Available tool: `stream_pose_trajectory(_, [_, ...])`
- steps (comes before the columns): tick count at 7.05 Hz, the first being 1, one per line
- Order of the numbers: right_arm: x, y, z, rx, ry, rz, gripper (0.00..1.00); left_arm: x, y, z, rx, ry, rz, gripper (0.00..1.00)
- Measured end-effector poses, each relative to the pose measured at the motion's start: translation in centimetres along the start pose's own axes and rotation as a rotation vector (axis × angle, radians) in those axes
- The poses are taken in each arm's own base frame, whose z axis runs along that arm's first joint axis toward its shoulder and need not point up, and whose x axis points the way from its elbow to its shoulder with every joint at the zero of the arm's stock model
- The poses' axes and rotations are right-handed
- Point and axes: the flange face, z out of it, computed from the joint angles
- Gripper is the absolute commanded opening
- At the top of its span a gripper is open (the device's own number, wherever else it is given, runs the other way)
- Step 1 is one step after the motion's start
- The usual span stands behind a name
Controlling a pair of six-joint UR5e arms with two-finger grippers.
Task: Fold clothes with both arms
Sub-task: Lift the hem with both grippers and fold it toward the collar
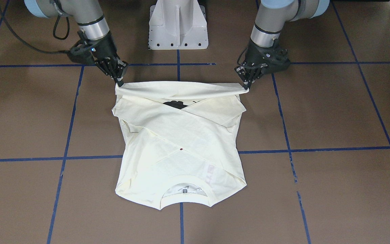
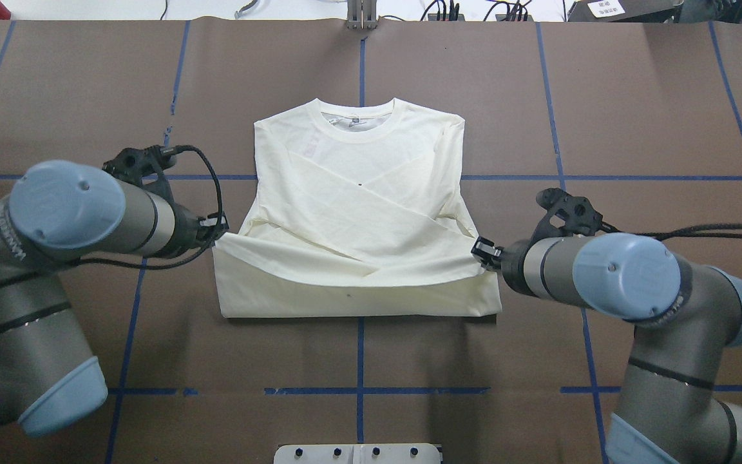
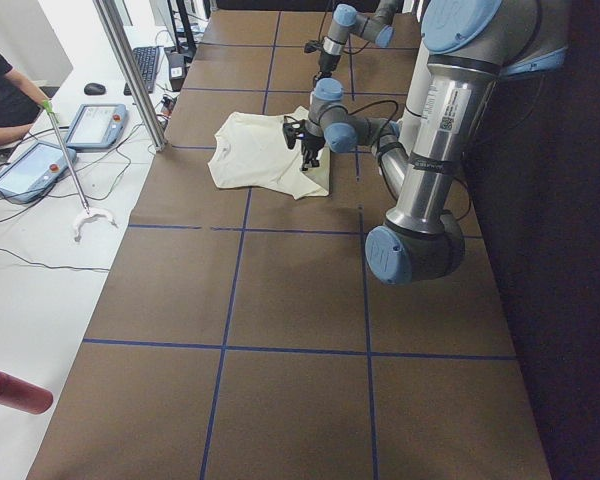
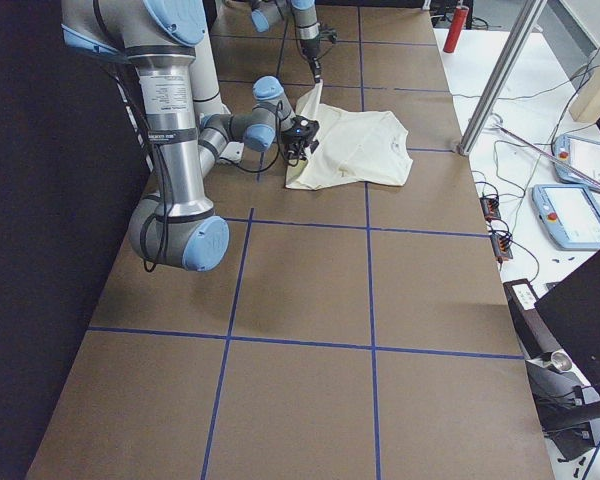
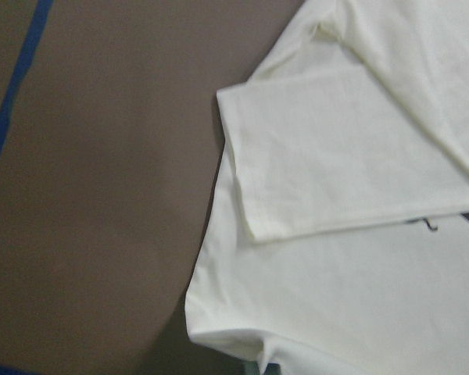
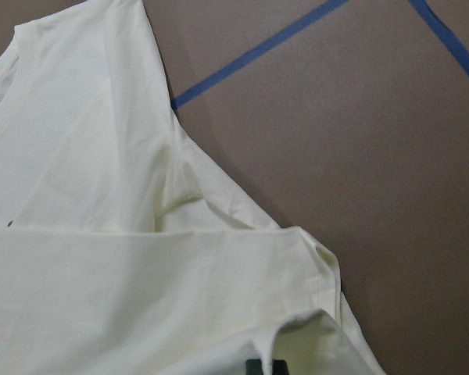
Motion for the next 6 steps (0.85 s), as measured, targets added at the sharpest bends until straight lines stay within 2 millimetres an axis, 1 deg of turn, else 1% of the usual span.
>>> stream_pose_trajectory(1, [-1.4, -3.5, 2.0, 0.027, 0.022, -0.019, 0.00, 0.6, -3.4, 1.1, 0.040, -0.008, -0.004, 0.00])
stream_pose_trajectory(2, [-3.3, -6.7, 4.1, 0.044, 0.045, -0.022, 0.00, 1.0, -6.0, 2.8, 0.067, -0.005, -0.007, 0.00])
stream_pose_trajectory(3, [-5.5, -9.4, 6.3, 0.060, 0.068, -0.019, 0.00, 1.3, -8.0, 4.9, 0.085, 0.007, -0.009, 0.00])
stream_pose_trajectory(4, [-7.8, -12.2, 8.6, 0.080, 0.099, -0.020, 0.00, 1.1, -9.9, 7.2, 0.105, 0.018, -0.015, 0.00])
stream_pose_trajectory(5, [-10.0, -14.9, 10.7, 0.094, 0.132, -0.034, 0.00, 0.2, -11.6, 9.4, 0.121, 0.029, -0.021, 0.00])
stream_pose_trajectory(6, [-12.0, -17.3, 11.9, 0.102, 0.157, -0.052, 0.00, -0.5, -12.6, 10.9, 0.135, 0.037, -0.023, 0.00])
